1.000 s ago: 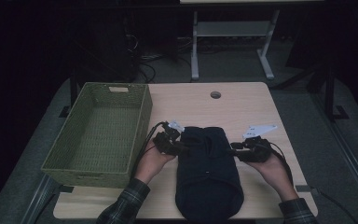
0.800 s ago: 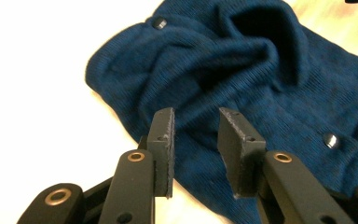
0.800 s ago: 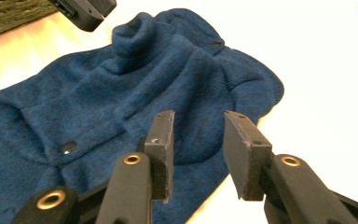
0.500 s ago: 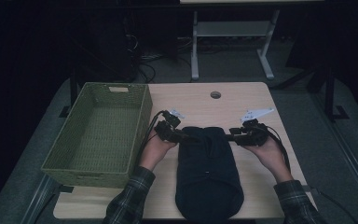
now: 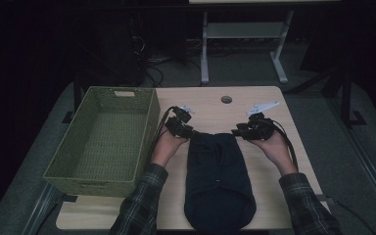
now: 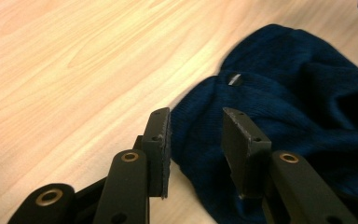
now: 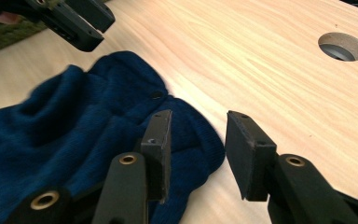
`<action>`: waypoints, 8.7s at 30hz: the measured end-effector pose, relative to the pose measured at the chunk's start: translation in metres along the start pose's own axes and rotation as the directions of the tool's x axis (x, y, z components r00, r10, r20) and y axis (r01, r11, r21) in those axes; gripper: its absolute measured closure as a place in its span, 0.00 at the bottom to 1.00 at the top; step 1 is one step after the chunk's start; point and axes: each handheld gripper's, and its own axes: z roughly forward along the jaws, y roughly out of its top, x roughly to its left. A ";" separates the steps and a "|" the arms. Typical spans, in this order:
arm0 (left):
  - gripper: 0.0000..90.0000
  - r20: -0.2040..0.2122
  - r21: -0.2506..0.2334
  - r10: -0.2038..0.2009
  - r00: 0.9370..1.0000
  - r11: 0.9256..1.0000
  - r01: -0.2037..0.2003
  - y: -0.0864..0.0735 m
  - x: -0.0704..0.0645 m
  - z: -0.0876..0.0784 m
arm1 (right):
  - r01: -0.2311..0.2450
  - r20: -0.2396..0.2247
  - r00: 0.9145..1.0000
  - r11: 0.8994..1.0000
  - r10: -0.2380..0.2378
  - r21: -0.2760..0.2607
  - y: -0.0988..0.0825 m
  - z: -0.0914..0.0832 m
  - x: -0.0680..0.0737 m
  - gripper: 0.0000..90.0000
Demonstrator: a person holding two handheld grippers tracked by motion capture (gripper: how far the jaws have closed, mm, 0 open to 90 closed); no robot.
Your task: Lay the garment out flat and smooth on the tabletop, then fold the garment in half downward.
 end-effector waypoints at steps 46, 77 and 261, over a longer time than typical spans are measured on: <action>0.91 0.032 0.004 0.004 0.999 1.000 -0.004 0.005 0.004 0.010 | -0.031 0.030 0.999 0.993 0.027 0.117 -0.005 0.033 -0.017 0.95; 0.90 -0.025 -0.201 0.148 0.989 0.968 -0.150 0.028 -0.043 -0.074 | 0.122 0.137 0.985 0.984 -0.104 -0.129 0.026 -0.067 0.021 0.95; 0.74 0.182 0.010 0.138 0.974 0.990 -0.143 -0.058 -0.080 -0.021 | 0.032 0.041 0.999 0.993 -0.028 -0.115 -0.117 -0.076 0.106 0.57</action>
